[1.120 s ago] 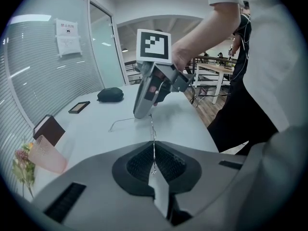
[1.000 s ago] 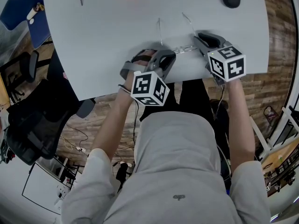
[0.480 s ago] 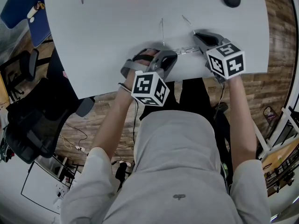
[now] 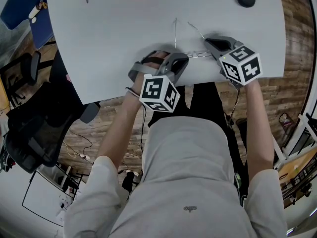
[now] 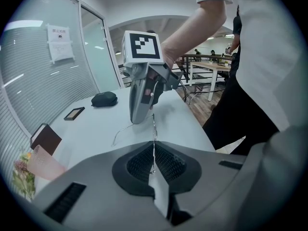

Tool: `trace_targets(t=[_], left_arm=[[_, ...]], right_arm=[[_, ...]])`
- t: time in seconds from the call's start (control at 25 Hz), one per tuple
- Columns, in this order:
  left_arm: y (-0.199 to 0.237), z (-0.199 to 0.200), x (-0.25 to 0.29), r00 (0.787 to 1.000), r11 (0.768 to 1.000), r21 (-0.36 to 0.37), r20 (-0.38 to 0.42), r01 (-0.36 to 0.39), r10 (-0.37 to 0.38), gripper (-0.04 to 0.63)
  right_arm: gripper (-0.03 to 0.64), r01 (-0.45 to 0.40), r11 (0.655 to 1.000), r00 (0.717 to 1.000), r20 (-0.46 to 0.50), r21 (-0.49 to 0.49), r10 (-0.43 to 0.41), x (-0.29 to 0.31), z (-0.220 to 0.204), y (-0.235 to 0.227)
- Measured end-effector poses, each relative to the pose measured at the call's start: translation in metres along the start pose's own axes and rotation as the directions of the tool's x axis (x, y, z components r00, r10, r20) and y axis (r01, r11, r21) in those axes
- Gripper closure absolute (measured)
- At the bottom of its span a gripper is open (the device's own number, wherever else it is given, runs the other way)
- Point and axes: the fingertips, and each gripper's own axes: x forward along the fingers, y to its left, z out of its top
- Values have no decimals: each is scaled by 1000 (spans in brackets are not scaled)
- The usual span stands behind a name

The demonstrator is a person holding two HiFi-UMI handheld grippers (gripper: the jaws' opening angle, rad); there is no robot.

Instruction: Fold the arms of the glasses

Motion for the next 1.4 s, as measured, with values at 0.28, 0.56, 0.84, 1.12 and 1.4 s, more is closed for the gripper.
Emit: trace_targets(t=[0.28, 0.56, 0.84, 1.12, 1.4], left_arm=[[-2, -1, 1, 1000, 1000, 10, -9, -3, 3, 572], [-3, 2, -1, 1000, 999, 42, -3, 2, -2, 571], [-8, -2, -1, 1000, 997, 72, -11, 12, -11, 571], [-9, -3, 0, 1000, 997, 82, -16, 14, -13, 571], [-13, -2, 0, 1000, 995, 98, -23, 18, -16, 569]], right_arm=[[604, -69, 996, 996, -52, -57, 67, 3, -6, 15], [604, -152, 983, 983, -115, -102, 140, 3, -14, 29], [601, -219, 967, 966, -165, -129, 197, 5, -23, 42], [604, -254, 956, 956, -189, -146, 225, 5, -29, 47], [606, -285, 943, 943, -225, -170, 245, 3, -35, 53]])
